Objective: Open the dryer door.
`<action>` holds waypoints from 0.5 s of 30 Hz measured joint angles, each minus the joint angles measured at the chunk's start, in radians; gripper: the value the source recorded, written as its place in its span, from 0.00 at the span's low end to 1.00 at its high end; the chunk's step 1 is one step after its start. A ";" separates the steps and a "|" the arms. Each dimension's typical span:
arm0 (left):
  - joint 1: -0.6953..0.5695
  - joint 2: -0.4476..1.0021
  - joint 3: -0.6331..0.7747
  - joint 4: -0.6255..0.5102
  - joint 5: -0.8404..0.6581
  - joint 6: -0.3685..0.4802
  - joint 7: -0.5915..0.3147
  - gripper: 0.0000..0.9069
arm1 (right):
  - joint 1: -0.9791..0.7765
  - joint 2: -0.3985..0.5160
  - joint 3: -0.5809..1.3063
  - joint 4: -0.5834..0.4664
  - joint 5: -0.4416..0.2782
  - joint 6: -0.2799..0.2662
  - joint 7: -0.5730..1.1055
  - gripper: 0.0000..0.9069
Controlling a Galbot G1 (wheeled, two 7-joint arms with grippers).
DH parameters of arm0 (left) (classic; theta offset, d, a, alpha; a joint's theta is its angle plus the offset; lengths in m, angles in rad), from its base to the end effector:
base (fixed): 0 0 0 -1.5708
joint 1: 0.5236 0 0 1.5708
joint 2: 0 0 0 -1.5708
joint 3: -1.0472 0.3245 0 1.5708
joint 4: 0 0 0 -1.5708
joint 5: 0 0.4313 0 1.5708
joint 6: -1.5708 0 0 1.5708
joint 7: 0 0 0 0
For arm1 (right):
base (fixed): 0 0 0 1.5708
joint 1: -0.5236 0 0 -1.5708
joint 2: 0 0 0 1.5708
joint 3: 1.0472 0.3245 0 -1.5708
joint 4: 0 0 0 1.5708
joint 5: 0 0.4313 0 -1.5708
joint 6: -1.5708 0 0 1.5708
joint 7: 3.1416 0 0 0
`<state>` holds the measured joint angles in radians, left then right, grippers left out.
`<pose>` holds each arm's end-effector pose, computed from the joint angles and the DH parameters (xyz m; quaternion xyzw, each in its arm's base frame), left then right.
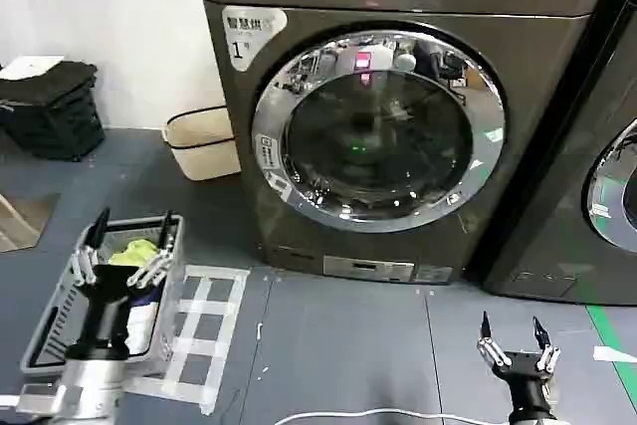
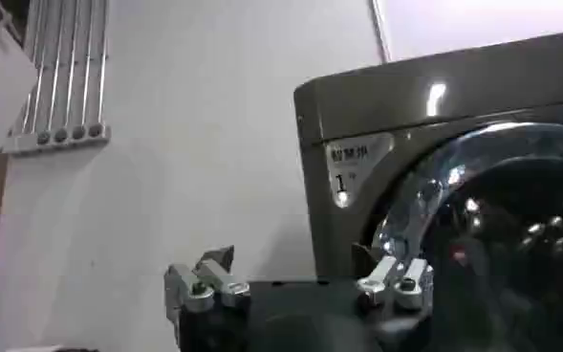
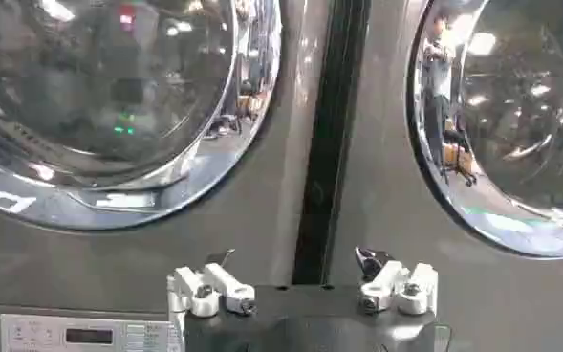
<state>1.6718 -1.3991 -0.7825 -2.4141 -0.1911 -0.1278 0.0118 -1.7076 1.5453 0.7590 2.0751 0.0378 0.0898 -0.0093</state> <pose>0.2309 0.0728 -0.1539 -0.0177 0.9810 0.0577 0.1846 0.2202 -0.0910 -0.3151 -0.0853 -0.9941 0.0604 0.0299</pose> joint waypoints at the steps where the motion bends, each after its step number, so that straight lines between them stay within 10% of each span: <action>1: 0.000 0.001 -0.001 -0.001 0.000 0.001 0.000 1.00 | 0.000 -0.003 -0.001 0.008 -0.002 -0.004 -0.010 1.00; 15: 0.010 0.018 -0.031 -0.031 -0.013 0.018 0.030 1.00 | 0.077 -0.107 -0.056 0.062 0.016 -0.032 -0.033 1.00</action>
<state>1.6816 -1.3813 -0.8138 -2.4447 -0.2036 -0.1100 0.0416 -1.6308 1.4386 0.7027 2.1368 0.0538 0.0576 -0.0425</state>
